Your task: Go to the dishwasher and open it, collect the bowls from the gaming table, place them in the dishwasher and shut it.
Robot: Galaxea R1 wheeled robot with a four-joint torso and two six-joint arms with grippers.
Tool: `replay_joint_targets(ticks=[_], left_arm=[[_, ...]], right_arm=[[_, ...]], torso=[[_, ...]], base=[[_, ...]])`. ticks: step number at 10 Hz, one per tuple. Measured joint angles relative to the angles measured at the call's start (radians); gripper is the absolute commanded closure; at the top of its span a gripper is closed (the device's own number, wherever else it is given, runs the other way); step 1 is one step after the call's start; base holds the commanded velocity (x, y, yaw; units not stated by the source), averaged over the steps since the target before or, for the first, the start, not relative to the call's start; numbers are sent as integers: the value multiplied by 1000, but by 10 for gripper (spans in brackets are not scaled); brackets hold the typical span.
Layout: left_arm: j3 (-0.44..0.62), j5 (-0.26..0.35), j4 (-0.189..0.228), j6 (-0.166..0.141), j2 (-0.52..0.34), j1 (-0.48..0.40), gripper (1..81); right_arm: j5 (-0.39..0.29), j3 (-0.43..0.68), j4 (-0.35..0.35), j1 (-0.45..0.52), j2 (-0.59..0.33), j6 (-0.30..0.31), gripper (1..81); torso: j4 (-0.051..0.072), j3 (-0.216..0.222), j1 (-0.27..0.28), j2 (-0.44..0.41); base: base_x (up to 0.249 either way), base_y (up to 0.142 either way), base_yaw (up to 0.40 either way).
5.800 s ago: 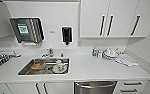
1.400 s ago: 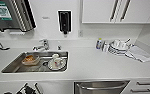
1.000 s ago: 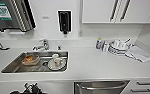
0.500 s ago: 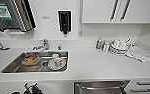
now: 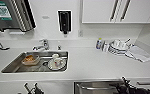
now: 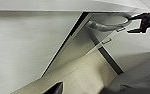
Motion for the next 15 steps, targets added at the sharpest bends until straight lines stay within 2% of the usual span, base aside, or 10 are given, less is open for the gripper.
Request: replay_joint_targets(ticks=[3,5,8,12,15], left_arm=[[47,0,0,0,-3,-23,10],[101,0,0,0,-31,-45,10],[104,14,0,0,-51,-47,10],[104,15,1,0,-45,-47,10],[104,16,3,0,-39,-47,10]], right_arm=[[-76,-43,0,55,0,51,10],[-135,-104,-1,62,35,89,10],[-218,-198,-1,59,102,131,10],[-237,-295,0,25,177,181,10],[-279,-305,6,26,185,229,10]], torso=[[0,0,0,0],[0,0,0,0],[0,0,0,0],[0,0,0,0],[0,0,0,0]], base=[[0,0,0],[0,0,0],[0,0,0],[0,0,0],[0,0,0]])
